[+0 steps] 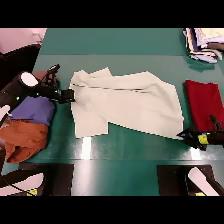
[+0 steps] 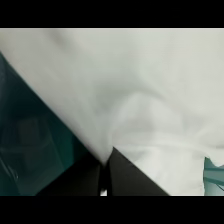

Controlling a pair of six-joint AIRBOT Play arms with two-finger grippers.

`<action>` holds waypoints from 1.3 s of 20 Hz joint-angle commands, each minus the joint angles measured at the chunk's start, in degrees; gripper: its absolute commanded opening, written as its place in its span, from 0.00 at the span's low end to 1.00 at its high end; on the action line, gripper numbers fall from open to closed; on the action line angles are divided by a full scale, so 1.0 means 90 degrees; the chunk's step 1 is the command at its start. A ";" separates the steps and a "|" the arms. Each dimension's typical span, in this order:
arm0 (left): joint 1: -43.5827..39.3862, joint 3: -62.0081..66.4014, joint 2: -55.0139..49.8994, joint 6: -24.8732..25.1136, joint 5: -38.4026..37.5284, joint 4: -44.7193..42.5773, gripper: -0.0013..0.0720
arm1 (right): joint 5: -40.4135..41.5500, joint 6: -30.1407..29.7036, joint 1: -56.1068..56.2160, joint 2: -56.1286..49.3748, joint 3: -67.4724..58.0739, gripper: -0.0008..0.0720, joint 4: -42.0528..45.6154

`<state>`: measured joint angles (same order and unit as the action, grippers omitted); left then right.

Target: Fold the shirts.

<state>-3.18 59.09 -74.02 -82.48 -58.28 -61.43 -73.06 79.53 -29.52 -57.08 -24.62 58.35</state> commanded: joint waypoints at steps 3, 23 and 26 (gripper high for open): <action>0.0000 0.0010 0.0005 0.0000 -0.0100 0.0005 0.05 | 0.1129 -0.0012 0.0806 -0.0483 0.0066 0.23 -0.0576; 0.0000 0.7006 0.3121 -0.0515 -0.0444 -0.0585 0.05 | 0.0223 -0.0029 0.1936 0.2089 -0.8395 0.03 0.0721; 0.0000 0.7337 0.3116 -0.0522 -0.0352 -0.0289 0.05 | -0.0605 0.0238 0.1936 0.1528 -0.9738 0.03 0.1197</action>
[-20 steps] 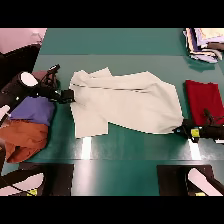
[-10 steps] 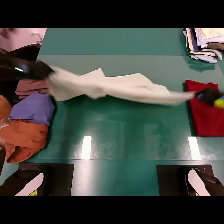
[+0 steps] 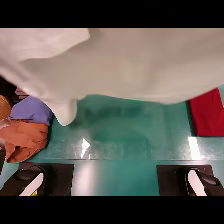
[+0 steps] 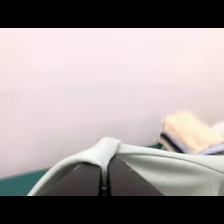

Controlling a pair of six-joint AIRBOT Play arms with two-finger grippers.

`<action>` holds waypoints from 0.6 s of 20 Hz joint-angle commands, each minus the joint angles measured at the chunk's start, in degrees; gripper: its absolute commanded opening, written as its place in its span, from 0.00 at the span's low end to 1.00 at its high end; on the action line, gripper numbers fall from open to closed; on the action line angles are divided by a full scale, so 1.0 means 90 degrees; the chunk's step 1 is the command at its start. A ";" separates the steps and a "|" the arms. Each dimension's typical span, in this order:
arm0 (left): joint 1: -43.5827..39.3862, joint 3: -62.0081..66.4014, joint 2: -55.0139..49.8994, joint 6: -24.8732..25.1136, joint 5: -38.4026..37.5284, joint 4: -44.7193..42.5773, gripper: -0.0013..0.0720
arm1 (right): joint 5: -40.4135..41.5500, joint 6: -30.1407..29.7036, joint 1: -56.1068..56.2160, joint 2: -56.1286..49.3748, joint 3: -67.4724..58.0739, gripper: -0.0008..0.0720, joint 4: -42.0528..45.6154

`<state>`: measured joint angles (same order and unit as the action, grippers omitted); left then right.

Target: Fold the shirts.

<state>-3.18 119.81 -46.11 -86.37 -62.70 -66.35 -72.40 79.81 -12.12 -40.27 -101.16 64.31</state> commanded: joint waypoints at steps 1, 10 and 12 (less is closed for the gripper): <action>0.0000 0.0503 -0.0010 -0.0083 0.0097 0.0274 0.05 | -0.0940 0.0216 0.0002 -0.0634 -0.1673 0.03 0.0534; 0.0000 -0.2042 -0.1836 0.0049 -0.1154 0.0032 0.05 | -0.1503 0.0328 0.0532 -0.3283 -0.0459 0.03 0.0544; 0.0000 -0.2450 -0.2630 0.0172 -0.1202 0.0007 0.05 | -0.1515 0.0311 0.0729 -0.4022 0.0061 0.03 0.0544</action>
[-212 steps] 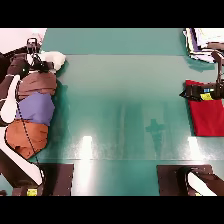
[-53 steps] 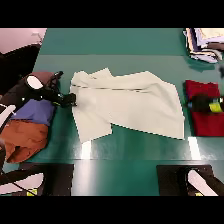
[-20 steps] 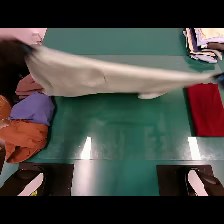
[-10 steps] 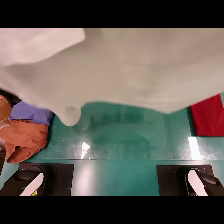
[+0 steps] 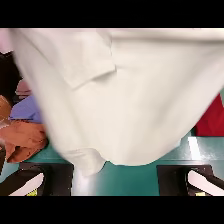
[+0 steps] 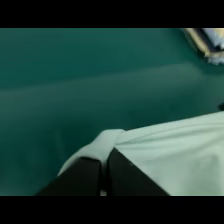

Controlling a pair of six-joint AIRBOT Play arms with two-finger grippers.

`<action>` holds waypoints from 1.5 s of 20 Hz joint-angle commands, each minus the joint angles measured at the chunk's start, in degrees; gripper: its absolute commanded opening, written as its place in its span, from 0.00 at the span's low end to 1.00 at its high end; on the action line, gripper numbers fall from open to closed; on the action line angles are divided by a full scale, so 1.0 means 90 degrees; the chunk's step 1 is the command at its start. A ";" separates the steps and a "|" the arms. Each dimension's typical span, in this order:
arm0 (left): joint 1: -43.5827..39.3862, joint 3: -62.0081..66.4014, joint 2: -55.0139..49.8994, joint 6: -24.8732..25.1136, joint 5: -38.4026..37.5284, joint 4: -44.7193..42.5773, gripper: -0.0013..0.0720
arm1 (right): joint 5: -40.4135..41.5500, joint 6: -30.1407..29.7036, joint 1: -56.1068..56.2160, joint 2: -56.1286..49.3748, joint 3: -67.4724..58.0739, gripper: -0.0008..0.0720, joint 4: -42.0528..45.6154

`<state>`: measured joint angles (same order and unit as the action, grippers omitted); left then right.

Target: Fold the shirts.

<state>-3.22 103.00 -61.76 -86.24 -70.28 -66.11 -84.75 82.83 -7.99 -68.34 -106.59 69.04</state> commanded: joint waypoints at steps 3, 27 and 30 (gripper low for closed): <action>0.0005 -0.0884 -0.2188 0.0311 -0.0318 -0.0202 0.05 | -0.0063 -0.0022 0.0442 -0.2047 0.1188 0.03 0.0007; 0.0449 -0.1790 -0.3910 0.0333 -0.0100 -0.0396 0.06 | 0.1982 -0.0044 0.1076 -0.2169 0.3606 0.03 0.0260; 0.0449 -0.1829 -0.3886 0.0223 -0.0267 -0.0391 0.64 | 0.1770 -0.0039 0.1061 -0.2161 0.3660 0.56 -0.0063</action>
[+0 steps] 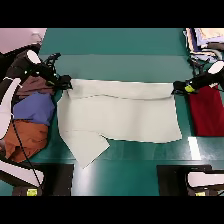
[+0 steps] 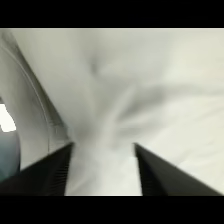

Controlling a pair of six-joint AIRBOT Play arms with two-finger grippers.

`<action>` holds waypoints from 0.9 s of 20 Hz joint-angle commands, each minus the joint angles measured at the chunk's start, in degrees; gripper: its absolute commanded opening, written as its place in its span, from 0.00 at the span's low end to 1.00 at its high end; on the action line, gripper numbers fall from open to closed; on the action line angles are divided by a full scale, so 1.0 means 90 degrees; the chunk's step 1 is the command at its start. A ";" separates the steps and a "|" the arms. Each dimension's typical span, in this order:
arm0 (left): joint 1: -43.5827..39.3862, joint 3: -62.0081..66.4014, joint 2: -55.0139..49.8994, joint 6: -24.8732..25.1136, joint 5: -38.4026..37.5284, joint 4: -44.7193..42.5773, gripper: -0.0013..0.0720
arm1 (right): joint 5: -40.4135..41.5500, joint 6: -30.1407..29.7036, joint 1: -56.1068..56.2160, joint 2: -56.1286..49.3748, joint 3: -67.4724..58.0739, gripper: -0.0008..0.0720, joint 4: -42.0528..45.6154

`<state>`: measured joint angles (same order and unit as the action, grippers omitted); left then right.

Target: Fold the shirts.

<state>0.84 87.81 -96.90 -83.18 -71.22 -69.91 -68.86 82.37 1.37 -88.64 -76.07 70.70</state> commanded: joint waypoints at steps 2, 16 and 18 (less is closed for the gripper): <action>-0.0002 -0.0160 0.0272 -0.0090 -0.0391 -0.0075 0.52 | -0.0279 0.0010 0.0007 0.0294 0.0284 0.56 -0.0214; -0.0002 -0.6637 0.5564 -0.1117 -0.0041 -0.0032 0.52 | -0.0296 0.0010 -0.0384 0.2764 0.1540 0.56 -0.0248; -0.0002 -0.6921 0.5583 -0.1105 0.0109 0.0350 0.52 | -0.0379 0.0010 -0.0384 0.2759 0.1540 0.56 -0.0250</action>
<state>0.82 32.21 -50.52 -91.61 -72.40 -70.94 -71.79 82.43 -2.02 -64.84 -62.63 68.53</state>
